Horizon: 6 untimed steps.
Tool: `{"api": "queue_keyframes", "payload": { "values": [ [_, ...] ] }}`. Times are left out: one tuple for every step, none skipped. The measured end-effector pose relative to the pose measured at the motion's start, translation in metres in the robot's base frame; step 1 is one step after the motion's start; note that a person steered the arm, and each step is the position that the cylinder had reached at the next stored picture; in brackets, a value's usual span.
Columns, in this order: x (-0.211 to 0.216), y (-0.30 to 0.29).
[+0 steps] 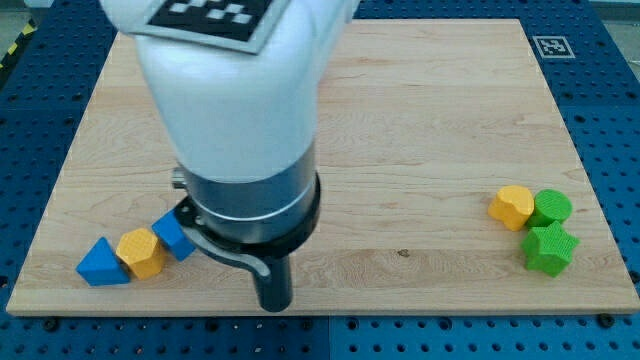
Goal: Move the arm close to the blue triangle
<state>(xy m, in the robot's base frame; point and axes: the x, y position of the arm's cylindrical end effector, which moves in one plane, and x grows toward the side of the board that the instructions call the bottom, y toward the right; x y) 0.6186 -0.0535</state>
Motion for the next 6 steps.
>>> {"api": "queue_keyframes", "payload": {
  "values": [
    [0.000,-0.041],
    [0.000,-0.049],
    [-0.013,-0.026],
    [-0.046,-0.016],
    [-0.096,-0.016],
    [-0.142,-0.046]
  ]
}}
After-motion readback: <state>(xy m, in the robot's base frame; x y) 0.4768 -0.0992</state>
